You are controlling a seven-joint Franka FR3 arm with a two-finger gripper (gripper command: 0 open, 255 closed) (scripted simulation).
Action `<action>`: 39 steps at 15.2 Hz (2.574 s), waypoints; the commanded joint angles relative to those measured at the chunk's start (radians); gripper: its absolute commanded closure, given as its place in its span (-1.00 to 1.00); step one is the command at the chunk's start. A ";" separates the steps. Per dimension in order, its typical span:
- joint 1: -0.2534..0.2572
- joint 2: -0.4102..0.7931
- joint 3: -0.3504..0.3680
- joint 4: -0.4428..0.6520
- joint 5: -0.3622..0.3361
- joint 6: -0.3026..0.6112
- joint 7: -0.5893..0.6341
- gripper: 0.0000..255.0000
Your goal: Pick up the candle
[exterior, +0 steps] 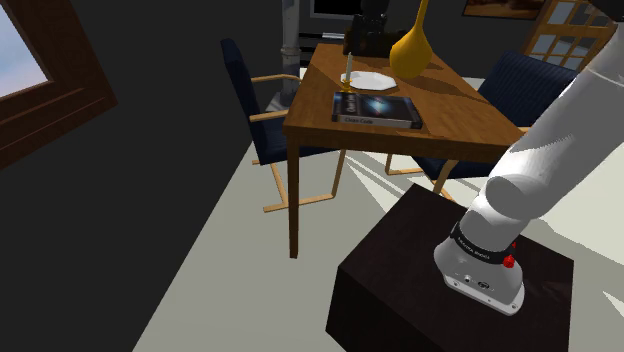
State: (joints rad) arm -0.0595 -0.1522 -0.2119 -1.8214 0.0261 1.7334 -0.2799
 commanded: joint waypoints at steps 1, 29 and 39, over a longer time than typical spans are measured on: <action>-0.009 0.087 -0.017 0.096 0.008 -0.017 -0.022 -1.00; -0.067 0.407 -0.057 0.397 0.057 -0.029 -0.095 1.00; -0.082 0.447 -0.060 0.591 0.068 -0.184 -0.096 1.00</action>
State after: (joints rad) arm -0.1390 0.2870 -0.2718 -1.2556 0.0919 1.5675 -0.3758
